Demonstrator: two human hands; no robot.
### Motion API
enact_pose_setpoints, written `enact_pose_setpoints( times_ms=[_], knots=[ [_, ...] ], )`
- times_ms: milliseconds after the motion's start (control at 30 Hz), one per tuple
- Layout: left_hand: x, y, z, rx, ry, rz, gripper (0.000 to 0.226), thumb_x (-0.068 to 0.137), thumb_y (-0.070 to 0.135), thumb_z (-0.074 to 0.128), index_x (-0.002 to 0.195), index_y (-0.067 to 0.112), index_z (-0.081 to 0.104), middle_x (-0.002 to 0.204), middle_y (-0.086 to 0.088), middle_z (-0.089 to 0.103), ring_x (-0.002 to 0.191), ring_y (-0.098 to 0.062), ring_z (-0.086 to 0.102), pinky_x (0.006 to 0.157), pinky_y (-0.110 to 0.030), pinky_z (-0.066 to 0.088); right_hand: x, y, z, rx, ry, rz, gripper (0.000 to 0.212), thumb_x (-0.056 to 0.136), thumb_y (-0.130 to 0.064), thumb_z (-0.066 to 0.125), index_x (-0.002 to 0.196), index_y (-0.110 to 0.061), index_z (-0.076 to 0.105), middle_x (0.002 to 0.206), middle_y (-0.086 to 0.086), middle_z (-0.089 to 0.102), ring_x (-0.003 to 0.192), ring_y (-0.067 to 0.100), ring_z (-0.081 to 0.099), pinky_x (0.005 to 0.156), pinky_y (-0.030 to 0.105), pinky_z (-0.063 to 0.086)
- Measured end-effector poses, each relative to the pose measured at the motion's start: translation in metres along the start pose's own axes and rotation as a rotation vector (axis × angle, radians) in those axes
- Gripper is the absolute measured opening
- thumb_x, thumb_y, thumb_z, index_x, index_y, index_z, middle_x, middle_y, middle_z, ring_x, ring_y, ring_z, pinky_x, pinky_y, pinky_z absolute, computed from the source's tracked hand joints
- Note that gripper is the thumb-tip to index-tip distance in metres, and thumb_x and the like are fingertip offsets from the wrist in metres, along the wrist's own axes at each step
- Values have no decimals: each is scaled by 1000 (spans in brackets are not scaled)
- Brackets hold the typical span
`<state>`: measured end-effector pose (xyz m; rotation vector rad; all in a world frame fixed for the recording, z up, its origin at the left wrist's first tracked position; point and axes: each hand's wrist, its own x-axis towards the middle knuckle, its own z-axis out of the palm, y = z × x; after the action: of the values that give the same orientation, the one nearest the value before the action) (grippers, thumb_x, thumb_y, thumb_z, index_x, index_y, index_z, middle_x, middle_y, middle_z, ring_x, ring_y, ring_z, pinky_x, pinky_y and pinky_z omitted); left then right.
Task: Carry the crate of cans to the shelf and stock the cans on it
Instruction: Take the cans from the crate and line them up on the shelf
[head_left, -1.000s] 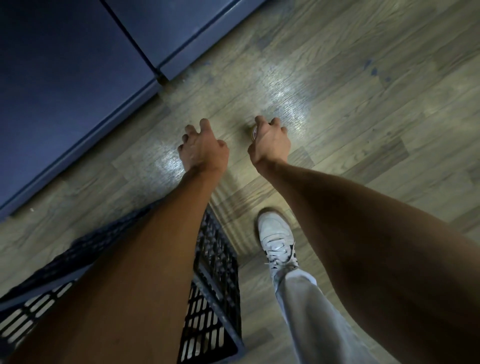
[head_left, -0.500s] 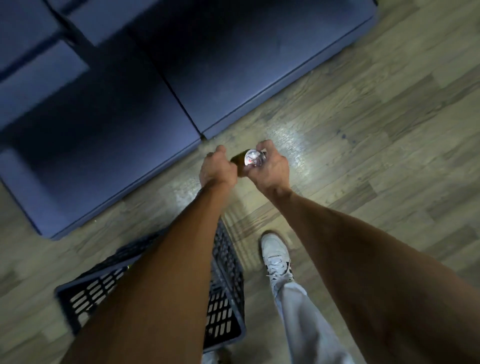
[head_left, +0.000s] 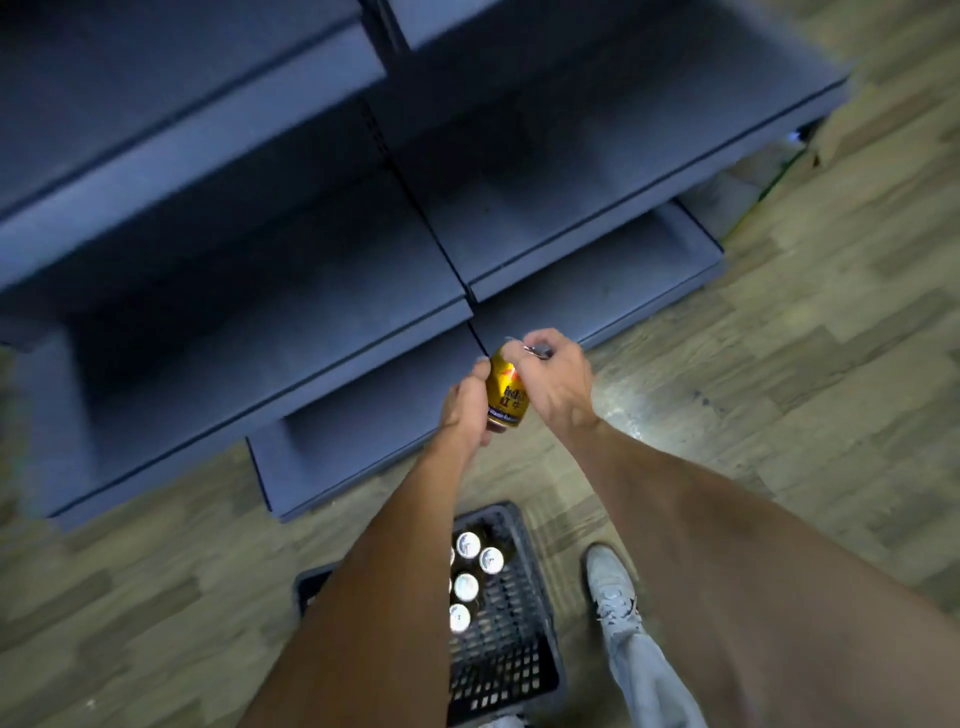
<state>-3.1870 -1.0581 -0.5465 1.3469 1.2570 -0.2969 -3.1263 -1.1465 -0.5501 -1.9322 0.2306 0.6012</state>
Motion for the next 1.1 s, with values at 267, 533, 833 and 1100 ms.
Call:
enact_pose_setpoints(
  times_ms=[267, 533, 833, 1100],
  knots=[
    [-142, 74, -115, -120, 209, 336, 85, 70, 85, 28, 85, 14, 71, 86, -11, 71, 84, -28, 68, 79, -44, 57, -144, -167, 12, -18, 94, -304, 51, 70, -68, 67, 85, -20, 66, 77, -6, 67, 78, 12, 63, 69, 24, 40],
    [-246, 137, -222, -324, 179, 640, 58, 85, 68, 43, 88, 13, 61, 81, -5, 69, 74, -21, 67, 54, -30, 50, -250, -304, 43, 179, 95, -406, 63, 74, -75, 59, 97, -16, 56, 85, -4, 59, 82, 14, 62, 77, 35, 52],
    [-239, 144, -306, -504, -92, 503, 66, 95, 66, 25, 70, 16, 60, 61, -6, 55, 43, -16, 41, 40, -19, 23, -270, -342, 121, 452, -167, -298, 35, 80, -63, 62, 86, -28, 62, 97, 6, 64, 84, 22, 70, 80, 46, 60],
    [-191, 181, -354, -315, 0, 527, 71, 90, 75, 34, 91, 12, 66, 69, -9, 62, 48, -14, 43, 43, -21, 27, -217, -374, 168, 585, -278, -197, 52, 74, -50, 81, 102, -9, 65, 93, 12, 72, 75, 22, 74, 63, 31, 61]
  ],
)
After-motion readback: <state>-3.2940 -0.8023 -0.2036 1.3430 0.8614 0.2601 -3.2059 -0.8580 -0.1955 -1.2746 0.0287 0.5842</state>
